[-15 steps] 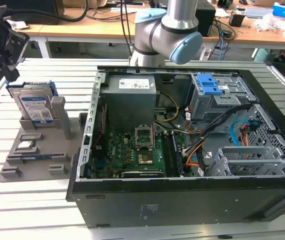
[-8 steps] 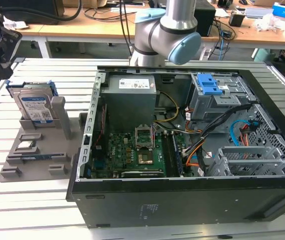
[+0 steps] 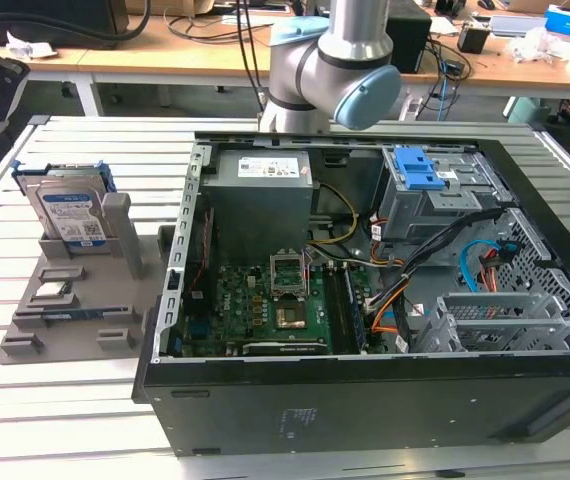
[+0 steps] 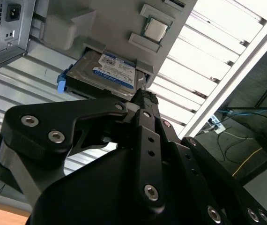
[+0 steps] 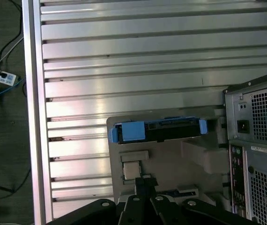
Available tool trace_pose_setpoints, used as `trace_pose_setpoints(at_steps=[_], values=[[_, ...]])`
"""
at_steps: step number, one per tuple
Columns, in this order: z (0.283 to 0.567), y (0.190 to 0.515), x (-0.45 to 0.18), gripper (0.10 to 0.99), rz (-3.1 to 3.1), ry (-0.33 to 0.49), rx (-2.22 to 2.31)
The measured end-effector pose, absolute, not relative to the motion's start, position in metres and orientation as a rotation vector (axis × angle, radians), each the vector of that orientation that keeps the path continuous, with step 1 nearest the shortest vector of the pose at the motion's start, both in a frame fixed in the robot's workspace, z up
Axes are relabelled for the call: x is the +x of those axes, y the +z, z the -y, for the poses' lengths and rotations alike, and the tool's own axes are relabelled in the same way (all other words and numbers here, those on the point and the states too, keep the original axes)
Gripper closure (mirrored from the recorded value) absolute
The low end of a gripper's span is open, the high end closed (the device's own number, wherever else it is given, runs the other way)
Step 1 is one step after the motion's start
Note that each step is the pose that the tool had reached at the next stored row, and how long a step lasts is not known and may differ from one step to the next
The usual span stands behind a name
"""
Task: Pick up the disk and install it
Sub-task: 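Reach for the disk, then pick up the disk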
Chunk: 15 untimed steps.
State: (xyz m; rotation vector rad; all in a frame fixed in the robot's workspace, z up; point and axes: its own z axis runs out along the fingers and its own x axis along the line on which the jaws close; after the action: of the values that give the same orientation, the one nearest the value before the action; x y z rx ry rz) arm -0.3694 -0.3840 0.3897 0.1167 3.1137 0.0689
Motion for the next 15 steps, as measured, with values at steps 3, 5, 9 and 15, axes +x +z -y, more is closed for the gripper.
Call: trace_pose_setpoints(at_steps=[3,5,9,15], values=[[0.3837,0.3896,-0.3702,0.980,-3.114,0.069,0.116],[0.3837,0.3896,-0.3702,0.980,-3.114,0.069,0.117],[0.3836,0.3896,-0.3702,0.980,-3.114,0.069,0.117],[0.3835,0.3896,-0.3703,0.980,-3.117,0.070,0.036]])
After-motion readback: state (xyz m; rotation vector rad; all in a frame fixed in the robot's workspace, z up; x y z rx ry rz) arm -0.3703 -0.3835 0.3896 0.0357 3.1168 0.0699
